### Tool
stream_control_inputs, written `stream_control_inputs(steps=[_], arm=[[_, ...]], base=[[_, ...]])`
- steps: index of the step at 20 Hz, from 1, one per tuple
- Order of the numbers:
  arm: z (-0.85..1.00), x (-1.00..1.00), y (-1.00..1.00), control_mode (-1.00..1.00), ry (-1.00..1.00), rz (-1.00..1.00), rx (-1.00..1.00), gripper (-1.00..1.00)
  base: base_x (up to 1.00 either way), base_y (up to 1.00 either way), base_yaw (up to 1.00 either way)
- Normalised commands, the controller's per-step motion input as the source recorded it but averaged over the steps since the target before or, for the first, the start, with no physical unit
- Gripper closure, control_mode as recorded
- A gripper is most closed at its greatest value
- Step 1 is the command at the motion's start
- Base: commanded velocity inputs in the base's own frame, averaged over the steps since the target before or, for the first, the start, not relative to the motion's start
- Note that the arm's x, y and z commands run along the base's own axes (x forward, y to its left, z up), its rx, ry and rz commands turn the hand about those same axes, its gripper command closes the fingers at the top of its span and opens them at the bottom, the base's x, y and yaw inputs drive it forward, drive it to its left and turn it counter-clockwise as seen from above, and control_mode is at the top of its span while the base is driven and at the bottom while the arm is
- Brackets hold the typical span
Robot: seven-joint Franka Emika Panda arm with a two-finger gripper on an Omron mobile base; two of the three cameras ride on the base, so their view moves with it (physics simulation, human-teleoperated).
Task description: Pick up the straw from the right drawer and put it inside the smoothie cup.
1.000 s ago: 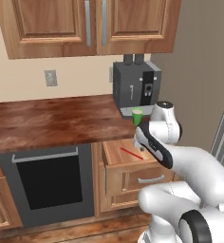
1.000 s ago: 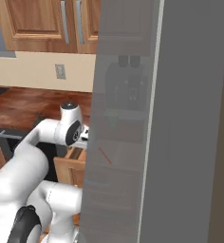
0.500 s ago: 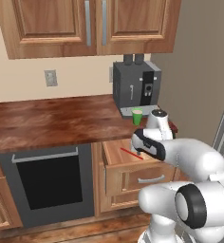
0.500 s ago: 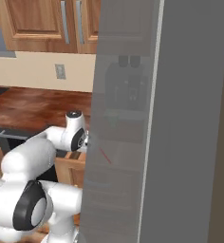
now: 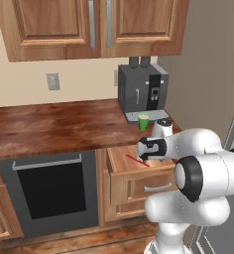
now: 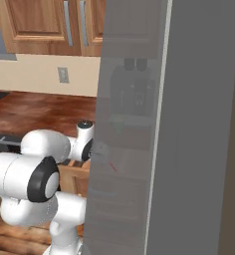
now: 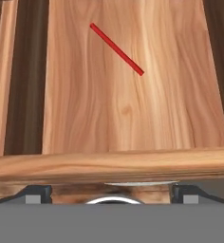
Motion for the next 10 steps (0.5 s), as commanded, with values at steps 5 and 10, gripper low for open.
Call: stream_control_inputs(steps=[5,10], arm=[[-0.27,0.36,-0.08,-1.0,0.01,0.0,0.0,-1.0],[-0.3,0.32,-0.01,-1.0,0.0,0.0,0.0,-1.0]], base=[[0.0,0.0,0.0],[0.0,0.0,0.0]])
